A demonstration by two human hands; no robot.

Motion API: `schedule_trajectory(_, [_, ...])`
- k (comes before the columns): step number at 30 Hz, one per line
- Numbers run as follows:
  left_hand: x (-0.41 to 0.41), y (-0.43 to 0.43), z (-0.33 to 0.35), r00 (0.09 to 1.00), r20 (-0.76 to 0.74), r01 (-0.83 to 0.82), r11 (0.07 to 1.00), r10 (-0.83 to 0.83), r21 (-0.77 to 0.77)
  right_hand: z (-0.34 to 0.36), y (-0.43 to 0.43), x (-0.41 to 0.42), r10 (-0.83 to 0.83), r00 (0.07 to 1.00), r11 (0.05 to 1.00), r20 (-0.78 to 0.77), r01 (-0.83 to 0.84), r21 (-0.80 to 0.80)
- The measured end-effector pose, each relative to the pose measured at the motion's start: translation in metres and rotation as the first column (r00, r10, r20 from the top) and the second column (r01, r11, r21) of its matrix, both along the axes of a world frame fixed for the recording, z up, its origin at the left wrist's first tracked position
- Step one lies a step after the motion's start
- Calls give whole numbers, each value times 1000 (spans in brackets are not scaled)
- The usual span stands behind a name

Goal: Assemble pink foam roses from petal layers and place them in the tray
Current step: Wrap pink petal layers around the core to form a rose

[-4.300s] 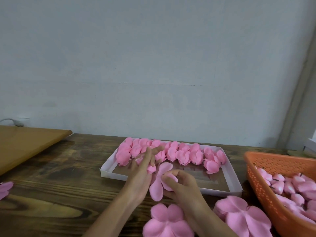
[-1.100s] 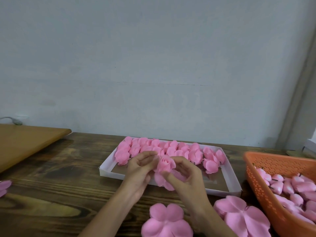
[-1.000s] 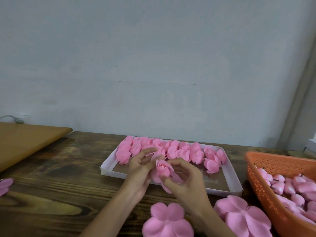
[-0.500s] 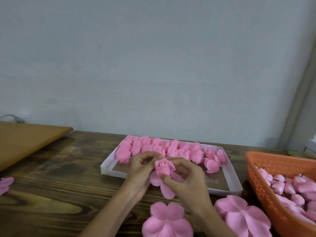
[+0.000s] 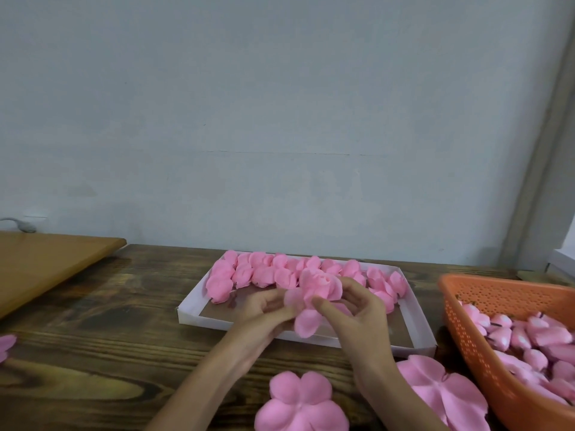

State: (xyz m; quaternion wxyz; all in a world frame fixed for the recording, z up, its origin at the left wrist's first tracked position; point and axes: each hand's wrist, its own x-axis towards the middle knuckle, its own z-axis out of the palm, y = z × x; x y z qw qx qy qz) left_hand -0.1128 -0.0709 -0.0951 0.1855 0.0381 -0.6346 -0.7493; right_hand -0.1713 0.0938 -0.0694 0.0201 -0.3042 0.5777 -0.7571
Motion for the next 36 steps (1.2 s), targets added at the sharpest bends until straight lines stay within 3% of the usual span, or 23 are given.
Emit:
schedule_trajectory(4, [-2, -1, -5, 992, -17, -120, 989, 122, 88, 2, 1, 1, 66, 997, 998, 30, -66, -4])
schedule_trajectory(9, [-2, 2, -3, 975, -62, -205, 970, 214, 132, 4, 0, 4, 147, 988, 988, -48, -145, 52])
schedule_trajectory(17, [1, 11, -5, 886, -237, -430, 897, 398, -101, 0, 1, 1, 117, 987, 989, -114, -105, 104])
schedule_trajectory(26, [1, 6, -3, 917, -226, -347, 937, 329, -43, 0, -1, 0, 137, 984, 972, -114, -111, 205])
schedule_trajectory(29, [3, 5, 3, 936, -179, -298, 953, 304, 62, 4, 1, 1, 174, 978, 969, -117, -149, 196])
schedule_trajectory(33, [7, 6, 13, 960, -74, -238, 925, 271, 297, 5, 3, 3, 245, 970, 962, 4, -243, 126])
schedule_trajectory(36, [7, 11, 15, 963, -12, -250, 902, 271, 353, 5, 3, 6, 324, 943, 935, 72, -331, 127])
